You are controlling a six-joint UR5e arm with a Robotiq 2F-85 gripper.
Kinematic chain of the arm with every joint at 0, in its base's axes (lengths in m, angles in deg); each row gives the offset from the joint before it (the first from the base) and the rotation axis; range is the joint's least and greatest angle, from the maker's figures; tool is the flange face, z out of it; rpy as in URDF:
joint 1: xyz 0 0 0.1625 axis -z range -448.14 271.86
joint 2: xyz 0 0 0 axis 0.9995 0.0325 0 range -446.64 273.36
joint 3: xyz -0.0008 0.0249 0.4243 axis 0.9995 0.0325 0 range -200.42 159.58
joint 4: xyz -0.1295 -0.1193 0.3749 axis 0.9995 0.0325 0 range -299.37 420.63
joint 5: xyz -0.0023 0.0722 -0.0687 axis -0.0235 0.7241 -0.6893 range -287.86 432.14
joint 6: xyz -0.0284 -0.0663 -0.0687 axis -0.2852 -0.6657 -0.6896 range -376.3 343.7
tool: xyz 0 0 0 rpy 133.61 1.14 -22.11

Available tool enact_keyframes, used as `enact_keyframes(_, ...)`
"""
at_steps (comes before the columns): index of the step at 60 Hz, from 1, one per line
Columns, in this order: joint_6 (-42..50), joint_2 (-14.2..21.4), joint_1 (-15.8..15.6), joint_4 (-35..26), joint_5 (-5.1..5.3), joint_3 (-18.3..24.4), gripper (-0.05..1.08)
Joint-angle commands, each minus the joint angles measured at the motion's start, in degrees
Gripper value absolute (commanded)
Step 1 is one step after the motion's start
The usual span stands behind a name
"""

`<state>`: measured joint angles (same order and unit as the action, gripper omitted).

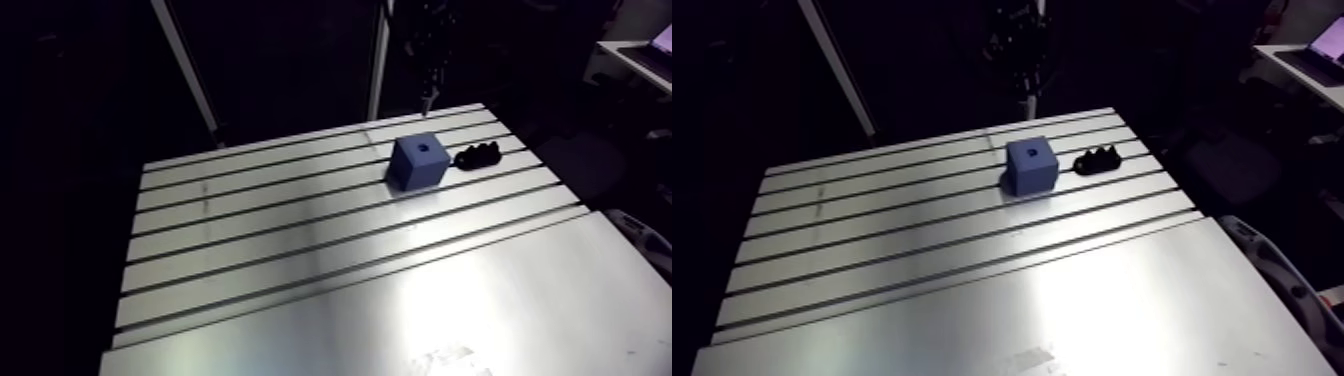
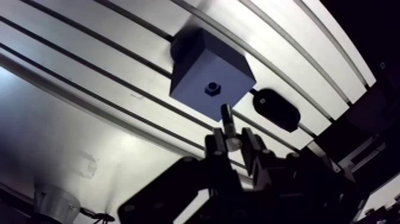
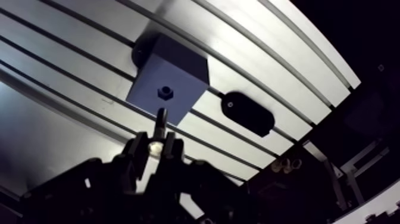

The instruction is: Pick up the M10 bolt and insert it into the hex recess until seated.

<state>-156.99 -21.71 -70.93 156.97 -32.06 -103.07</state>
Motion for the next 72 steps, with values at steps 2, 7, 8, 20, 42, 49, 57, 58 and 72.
enact_keyframes(2, -0.08, 0.31, 0.27, 1.08, 0.0, -1.63, 1.03)
enact_keyframes(7, -0.08, 0.4, 0.28, 1.32, 0.0, -2.26, 1.03)
enact_keyframes(8, -0.08, 0.4, 0.28, 1.32, 0.0, -2.26, 1.03)
enact_keyframes(20, -0.08, 0.67, 0.72, 2.55, 0.09, -3.51, 1.03)
enact_keyframes(42, 0.01, 0.42, 1.6, 2.85, 0.09, -4.3, 1.03)
enact_keyframes(49, -0.08, 0.32, 1.6, 3.01, 0.09, -4.48, 1.03)
enact_keyframes(57, -0.08, 0.15, 1.6, 3.2, 0.09, -4.75, 1.03)
enact_keyframes(58, -0.08, 0.15, 1.6, 3.2, 0.09, -4.75, 1.03)
enact_keyframes(72, -0.08, -0.37, 1.59, 3.2, 0.09, -4.85, 1.03)
